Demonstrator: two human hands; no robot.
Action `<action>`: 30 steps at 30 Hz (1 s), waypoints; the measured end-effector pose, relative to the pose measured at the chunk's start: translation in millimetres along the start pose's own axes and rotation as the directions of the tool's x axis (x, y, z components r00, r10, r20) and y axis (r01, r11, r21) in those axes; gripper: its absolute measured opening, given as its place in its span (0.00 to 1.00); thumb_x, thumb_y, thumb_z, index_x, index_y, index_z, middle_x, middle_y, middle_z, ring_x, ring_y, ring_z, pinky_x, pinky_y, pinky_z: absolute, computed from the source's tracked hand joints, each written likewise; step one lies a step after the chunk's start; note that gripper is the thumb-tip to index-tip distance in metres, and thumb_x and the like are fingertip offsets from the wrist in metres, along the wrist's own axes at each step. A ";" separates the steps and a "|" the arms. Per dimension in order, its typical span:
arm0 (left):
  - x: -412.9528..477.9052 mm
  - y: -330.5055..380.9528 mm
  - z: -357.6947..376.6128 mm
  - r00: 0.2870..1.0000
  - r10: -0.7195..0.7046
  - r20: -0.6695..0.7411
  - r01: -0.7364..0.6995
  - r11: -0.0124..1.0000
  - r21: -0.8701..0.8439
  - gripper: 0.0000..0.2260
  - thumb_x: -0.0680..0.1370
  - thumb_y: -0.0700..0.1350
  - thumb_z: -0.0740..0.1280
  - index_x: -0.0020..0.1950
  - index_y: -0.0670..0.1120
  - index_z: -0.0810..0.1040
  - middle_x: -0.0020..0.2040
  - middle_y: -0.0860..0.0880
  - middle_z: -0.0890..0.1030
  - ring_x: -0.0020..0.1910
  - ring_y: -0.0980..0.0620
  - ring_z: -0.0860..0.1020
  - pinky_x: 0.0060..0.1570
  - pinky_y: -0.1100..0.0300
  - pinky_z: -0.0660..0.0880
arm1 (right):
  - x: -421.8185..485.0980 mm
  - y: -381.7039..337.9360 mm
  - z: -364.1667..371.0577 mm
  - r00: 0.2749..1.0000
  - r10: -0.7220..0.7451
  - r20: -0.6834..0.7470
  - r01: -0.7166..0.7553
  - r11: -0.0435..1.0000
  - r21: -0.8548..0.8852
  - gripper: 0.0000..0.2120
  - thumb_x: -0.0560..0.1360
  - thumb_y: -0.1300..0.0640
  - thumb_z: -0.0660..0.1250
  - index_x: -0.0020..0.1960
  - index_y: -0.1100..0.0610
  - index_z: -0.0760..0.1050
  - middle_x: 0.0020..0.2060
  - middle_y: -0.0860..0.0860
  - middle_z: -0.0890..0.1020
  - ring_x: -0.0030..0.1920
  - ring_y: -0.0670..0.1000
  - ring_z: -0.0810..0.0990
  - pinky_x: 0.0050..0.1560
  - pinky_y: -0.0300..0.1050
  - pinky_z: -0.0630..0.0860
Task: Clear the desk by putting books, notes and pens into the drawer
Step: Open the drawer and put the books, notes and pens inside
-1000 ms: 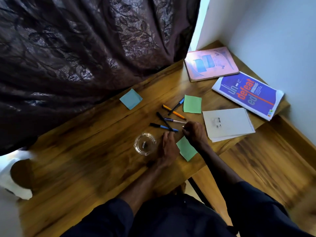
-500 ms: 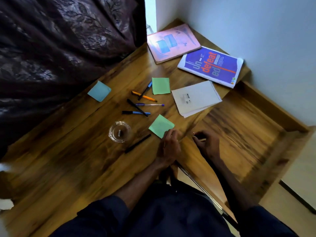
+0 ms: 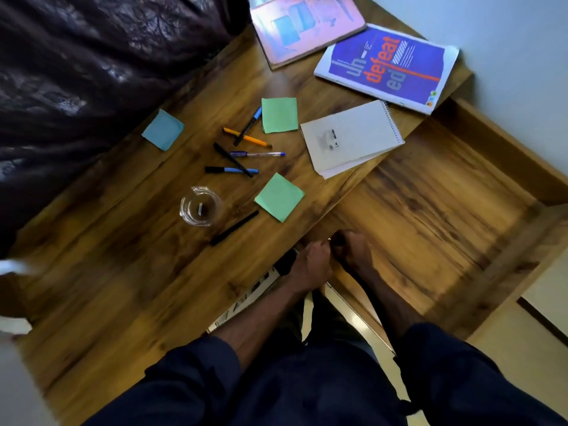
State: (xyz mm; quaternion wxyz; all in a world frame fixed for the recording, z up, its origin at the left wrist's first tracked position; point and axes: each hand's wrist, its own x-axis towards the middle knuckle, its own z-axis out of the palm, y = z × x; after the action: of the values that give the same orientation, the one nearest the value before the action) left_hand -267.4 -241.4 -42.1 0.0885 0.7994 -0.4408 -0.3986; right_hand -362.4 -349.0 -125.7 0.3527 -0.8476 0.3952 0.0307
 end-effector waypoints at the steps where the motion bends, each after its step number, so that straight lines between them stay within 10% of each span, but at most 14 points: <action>1: 1.0 1.6 2.3 1.000 -0.025 -0.004 0.025 1.000 -0.002 0.11 0.79 0.43 0.65 0.61 0.45 0.75 0.58 0.46 0.78 0.60 0.48 0.77 0.62 0.52 0.76 | 1.0 0.9 2.9 1.000 -0.016 -0.004 0.016 1.000 -0.013 0.06 0.68 0.63 0.71 0.44 0.57 0.82 0.41 0.55 0.85 0.41 0.57 0.83 0.38 0.45 0.76; 17: 16.2 14.5 3.2 0.989 -0.143 -0.023 0.145 0.988 0.060 0.15 0.79 0.39 0.66 0.66 0.42 0.72 0.64 0.43 0.74 0.64 0.46 0.73 0.62 0.53 0.72 | 5.8 12.7 13.8 0.999 -0.039 0.009 0.038 0.999 0.023 0.02 0.76 0.55 0.70 0.46 0.53 0.80 0.42 0.51 0.81 0.37 0.45 0.76 0.35 0.37 0.67; 30: -6.1 26.8 -7.1 0.988 -0.004 -0.157 0.008 1.000 0.025 0.12 0.81 0.40 0.63 0.64 0.44 0.74 0.59 0.47 0.75 0.56 0.51 0.75 0.54 0.58 0.75 | -17.5 5.3 -25.5 0.983 -0.015 -0.184 0.057 0.973 0.225 0.13 0.71 0.56 0.76 0.53 0.54 0.80 0.45 0.48 0.83 0.42 0.45 0.80 0.43 0.46 0.81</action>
State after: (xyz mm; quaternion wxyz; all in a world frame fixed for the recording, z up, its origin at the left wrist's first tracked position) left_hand -281.1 -254.2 -20.8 0.1115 0.8307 -0.4349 -0.3291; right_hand -383.8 -355.8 -103.8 0.4112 -0.8077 0.4109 -0.0984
